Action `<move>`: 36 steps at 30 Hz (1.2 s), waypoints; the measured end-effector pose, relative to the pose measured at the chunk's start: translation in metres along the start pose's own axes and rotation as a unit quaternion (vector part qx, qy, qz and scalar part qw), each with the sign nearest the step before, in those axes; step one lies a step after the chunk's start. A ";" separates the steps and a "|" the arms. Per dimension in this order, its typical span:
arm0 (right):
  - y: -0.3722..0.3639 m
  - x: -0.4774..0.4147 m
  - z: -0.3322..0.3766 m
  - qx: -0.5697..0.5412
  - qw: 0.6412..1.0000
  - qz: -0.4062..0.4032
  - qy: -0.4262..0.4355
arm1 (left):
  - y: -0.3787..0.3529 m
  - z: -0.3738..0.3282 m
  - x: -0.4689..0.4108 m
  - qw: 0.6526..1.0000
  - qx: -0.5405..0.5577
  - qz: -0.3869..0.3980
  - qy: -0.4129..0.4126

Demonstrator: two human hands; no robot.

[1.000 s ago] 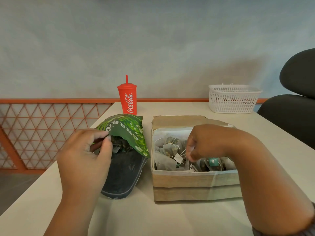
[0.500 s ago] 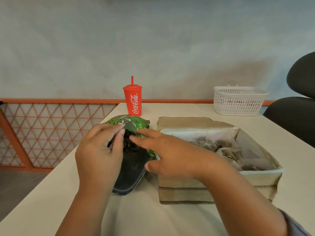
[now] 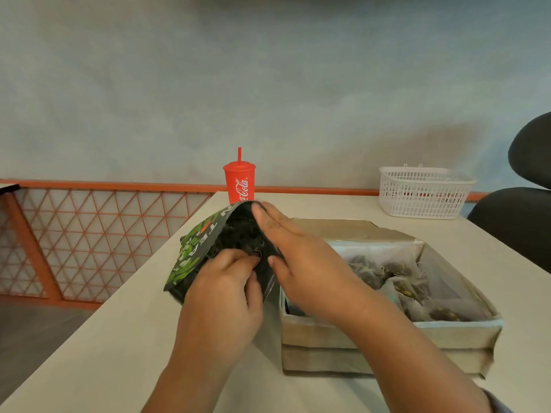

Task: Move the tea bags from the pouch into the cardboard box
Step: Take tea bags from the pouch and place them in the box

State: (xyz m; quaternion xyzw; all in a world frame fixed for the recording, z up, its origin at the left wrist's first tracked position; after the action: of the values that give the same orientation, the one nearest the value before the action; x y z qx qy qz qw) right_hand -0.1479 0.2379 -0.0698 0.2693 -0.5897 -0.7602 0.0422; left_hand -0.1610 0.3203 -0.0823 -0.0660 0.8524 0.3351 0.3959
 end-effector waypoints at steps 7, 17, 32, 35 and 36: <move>-0.003 0.003 0.005 0.011 1.000 0.024 0.006 | -0.020 0.036 -0.005 0.970 -0.140 0.128 0.153; 0.001 0.005 0.011 -0.002 1.000 0.027 0.015 | -0.065 0.086 -0.038 0.866 -0.277 0.343 0.238; -0.004 0.006 -0.006 0.027 0.997 0.059 -0.046 | -0.095 0.127 -0.051 0.898 -0.232 0.307 0.214; -0.002 0.005 -0.016 0.030 0.996 0.047 -0.069 | -0.099 0.111 -0.054 0.913 -0.213 0.287 0.195; -0.001 0.005 -0.020 0.030 0.996 0.041 -0.075 | -0.099 0.104 -0.055 0.916 -0.211 0.283 0.189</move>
State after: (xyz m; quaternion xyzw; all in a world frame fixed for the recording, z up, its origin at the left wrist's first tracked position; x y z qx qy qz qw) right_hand -0.1426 0.2193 -0.0760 0.1879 -0.6243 -0.7580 0.0207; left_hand -0.0205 0.3002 -0.1419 0.0340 0.8039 0.5864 0.0930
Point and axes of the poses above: each hand's wrist, its own x-axis away from the middle knuckle, its own y-axis out of the back of the hand, z = x × y, the point moved 10 cm from there along -x, towards the middle knuckle, and after that the axes turned 15 degrees about x, right-handed, at the moved point
